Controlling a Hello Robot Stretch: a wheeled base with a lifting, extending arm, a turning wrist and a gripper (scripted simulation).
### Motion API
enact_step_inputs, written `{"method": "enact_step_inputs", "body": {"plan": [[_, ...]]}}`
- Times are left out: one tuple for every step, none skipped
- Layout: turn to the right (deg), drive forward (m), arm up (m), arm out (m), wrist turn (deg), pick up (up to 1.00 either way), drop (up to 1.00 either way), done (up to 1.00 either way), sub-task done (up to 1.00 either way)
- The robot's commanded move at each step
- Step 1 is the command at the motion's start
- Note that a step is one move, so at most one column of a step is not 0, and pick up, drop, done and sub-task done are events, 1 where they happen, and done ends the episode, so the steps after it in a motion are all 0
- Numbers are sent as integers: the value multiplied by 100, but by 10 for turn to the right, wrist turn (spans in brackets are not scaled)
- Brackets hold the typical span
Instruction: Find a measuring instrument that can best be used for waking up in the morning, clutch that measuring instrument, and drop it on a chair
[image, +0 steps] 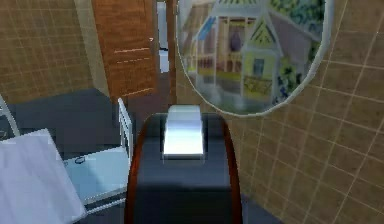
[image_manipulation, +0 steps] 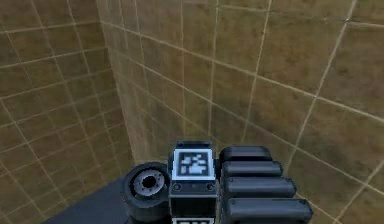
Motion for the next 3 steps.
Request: {"method": "enact_step_inputs", "body": {"plan": [[-30,0,0,0,0,0,0,0,0],[0,75,0,0,0,0,0,0,0],[30,0,0,0,0,0,0,0,0]]}}
